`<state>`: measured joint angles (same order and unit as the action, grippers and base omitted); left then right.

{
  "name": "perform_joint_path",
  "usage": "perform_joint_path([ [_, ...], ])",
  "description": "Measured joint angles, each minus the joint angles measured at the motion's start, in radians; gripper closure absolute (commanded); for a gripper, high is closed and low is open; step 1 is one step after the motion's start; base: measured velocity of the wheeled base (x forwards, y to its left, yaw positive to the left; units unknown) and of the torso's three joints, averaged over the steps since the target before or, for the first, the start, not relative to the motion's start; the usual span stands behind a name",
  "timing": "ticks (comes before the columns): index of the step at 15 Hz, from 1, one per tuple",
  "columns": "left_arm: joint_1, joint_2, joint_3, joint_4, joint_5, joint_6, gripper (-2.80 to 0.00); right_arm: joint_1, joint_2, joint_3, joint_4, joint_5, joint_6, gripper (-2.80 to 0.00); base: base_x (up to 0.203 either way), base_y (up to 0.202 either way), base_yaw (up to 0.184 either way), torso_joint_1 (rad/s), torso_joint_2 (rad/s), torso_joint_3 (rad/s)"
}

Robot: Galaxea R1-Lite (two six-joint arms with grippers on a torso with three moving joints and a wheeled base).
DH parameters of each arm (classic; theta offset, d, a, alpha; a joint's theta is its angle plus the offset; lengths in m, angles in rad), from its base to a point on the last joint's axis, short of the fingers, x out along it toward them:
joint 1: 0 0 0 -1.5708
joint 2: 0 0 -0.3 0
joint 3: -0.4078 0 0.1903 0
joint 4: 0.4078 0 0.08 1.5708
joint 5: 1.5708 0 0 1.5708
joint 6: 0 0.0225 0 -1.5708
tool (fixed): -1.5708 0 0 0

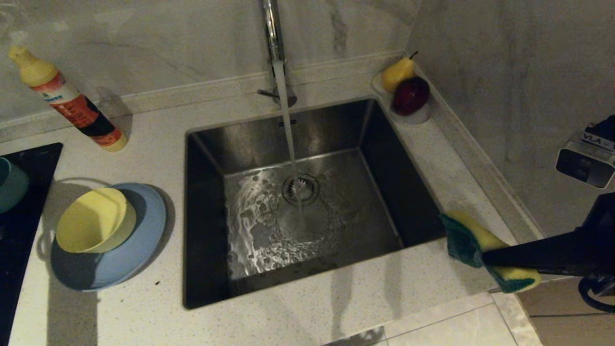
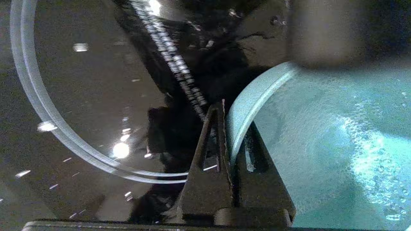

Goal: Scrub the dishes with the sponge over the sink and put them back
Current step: Place the bowl on the table

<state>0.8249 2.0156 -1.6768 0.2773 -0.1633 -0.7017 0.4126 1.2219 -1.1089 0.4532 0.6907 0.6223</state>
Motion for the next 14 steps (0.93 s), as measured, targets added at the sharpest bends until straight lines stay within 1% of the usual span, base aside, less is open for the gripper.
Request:
perform_joint_path([
  [2,0.0,0.034,-0.094,0.063,-0.014,-0.017,0.0,0.0,0.003,0.011,0.0,0.005,0.002,0.0,0.0,0.0,0.0,0.0,0.0,0.0],
  [4,0.0,0.074,-0.179,0.132,-0.014,-0.062,0.0,-0.002,0.013,0.038,-0.018,0.022,0.002,0.0,0.0,0.0,0.0,0.0,0.0,0.0],
  [5,0.0,0.09,-0.194,0.129,-0.014,-0.069,0.0,-0.004,0.016,0.053,-0.043,0.026,0.004,0.0,0.0,0.0,0.0,0.0,0.0,0.0],
  [8,-0.001,0.121,-0.209,0.124,-0.01,-0.073,0.0,-0.009,0.023,0.093,-0.115,0.039,0.009,0.0,0.0,0.0,0.0,0.0,0.0,0.0],
  [14,-0.001,0.13,-0.209,0.125,-0.017,-0.073,0.0,-0.011,0.029,0.097,-0.115,0.039,0.01,0.0,0.0,0.0,0.0,0.0,0.0,0.0],
])
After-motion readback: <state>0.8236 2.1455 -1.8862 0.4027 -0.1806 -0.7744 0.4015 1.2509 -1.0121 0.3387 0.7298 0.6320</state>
